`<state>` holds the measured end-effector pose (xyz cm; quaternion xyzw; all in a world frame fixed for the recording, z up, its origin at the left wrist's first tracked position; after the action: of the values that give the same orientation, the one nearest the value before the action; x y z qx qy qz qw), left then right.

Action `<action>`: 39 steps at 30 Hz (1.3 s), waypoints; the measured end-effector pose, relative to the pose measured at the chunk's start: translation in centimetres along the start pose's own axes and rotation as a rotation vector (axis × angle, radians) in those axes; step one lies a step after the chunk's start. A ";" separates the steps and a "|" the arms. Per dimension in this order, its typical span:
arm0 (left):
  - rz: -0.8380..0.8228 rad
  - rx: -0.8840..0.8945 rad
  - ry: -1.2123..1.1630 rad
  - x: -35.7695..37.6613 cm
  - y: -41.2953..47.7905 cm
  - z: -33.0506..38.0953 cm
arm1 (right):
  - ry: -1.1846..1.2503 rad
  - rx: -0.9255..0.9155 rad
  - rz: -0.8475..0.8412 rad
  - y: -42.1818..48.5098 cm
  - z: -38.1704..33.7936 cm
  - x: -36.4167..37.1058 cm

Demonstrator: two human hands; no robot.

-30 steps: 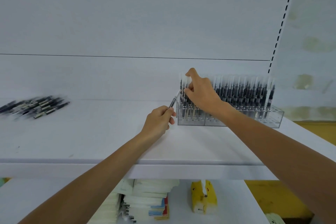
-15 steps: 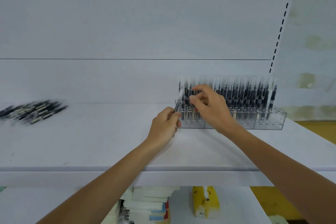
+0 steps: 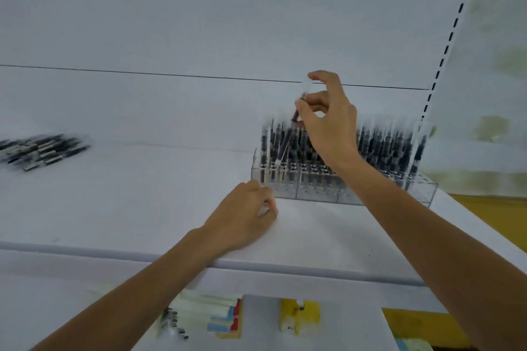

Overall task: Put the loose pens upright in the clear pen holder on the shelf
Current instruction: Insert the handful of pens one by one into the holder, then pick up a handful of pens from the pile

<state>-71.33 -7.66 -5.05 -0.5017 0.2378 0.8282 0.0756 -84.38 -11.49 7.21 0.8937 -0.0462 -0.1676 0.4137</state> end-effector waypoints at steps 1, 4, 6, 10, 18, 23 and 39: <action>-0.010 0.001 0.045 0.2 0.0 0.0 | -0.049 -0.034 -0.011 0.2 0.0 0.2; -0.004 -0.034 0.045 0.2 0.1 -0.2 | -0.103 -0.090 -0.063 0.1 0.4 1.0; 0.002 -0.047 0.037 0.1 0.1 -0.3 | -0.096 -0.123 -0.080 0.0 0.3 1.3; 0.009 -0.064 0.022 -0.1 0.0 -0.2 | -0.102 -0.153 -0.143 0.2 -0.3 2.0; 0.047 -0.081 0.032 -0.5 -0.2 0.1 | -0.206 -0.161 -0.378 -1.7 1.3 4.8; 0.099 -0.142 0.086 -1.0 -0.5 -0.2 | -0.315 -0.173 -0.351 -1.6 1.4 5.1; 0.403 -0.554 0.035 -16.7 -16.5 -14.4 | -0.094 -0.218 -0.666 -4.7 -9.3 26.5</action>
<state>-45.80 1.95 -1.37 -0.4602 0.0994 0.8509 -0.2330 -56.56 -7.54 2.33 0.8017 0.2468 -0.3382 0.4266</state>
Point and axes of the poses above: each hand's wrist, its own y-axis towards the middle knuckle, its own x-axis out of the palm, z = x × y, the point moved 8 cm from there along y, towards the middle knuckle, and after that the axes turned 6 degrees about -z, right-handed, at the moved point
